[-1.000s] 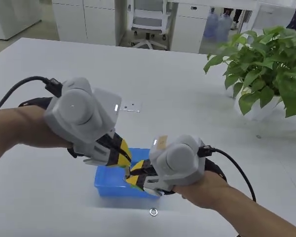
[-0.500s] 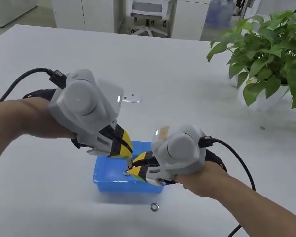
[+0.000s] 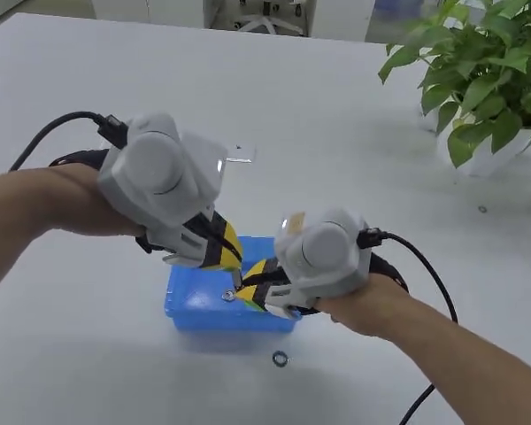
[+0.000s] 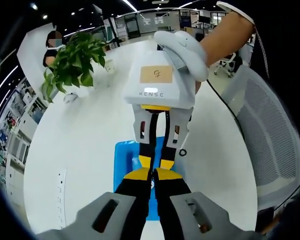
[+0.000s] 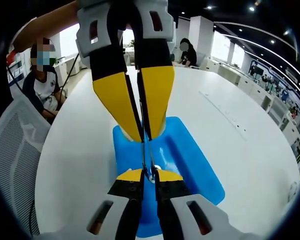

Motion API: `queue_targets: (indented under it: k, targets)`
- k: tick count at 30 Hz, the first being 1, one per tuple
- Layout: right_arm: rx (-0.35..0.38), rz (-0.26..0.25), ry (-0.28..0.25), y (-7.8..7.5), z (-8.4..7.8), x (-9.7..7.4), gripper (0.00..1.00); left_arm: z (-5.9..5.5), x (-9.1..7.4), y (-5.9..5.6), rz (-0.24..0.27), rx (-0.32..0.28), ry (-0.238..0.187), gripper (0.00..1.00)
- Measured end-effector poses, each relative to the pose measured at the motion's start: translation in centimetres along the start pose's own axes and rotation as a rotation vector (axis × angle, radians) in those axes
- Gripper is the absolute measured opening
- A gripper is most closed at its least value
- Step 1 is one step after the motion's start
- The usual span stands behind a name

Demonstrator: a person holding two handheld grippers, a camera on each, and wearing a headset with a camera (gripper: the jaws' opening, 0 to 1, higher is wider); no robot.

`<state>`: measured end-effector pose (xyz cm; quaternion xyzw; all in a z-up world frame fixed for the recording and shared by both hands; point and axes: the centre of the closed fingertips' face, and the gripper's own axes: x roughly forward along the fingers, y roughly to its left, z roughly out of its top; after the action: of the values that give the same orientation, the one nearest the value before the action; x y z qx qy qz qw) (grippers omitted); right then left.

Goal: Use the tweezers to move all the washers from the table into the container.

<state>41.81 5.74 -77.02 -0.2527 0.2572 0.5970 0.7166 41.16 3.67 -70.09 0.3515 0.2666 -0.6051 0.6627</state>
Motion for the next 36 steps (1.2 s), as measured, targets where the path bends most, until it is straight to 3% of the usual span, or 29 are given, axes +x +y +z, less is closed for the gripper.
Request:
queue_targets:
  k: [19, 36]
  targets:
    - [0.008, 0.008, 0.01, -0.2, -0.6, 0.1, 0.1, 0.0, 0.5, 0.0, -0.014, -0.006, 0.0, 0.06]
    - [-0.013, -0.011, -0.017, 0.3, 0.9, -1.2, 0.11, 1.1, -1.1, -0.7, -0.002, 0.017, 0.004, 0.06]
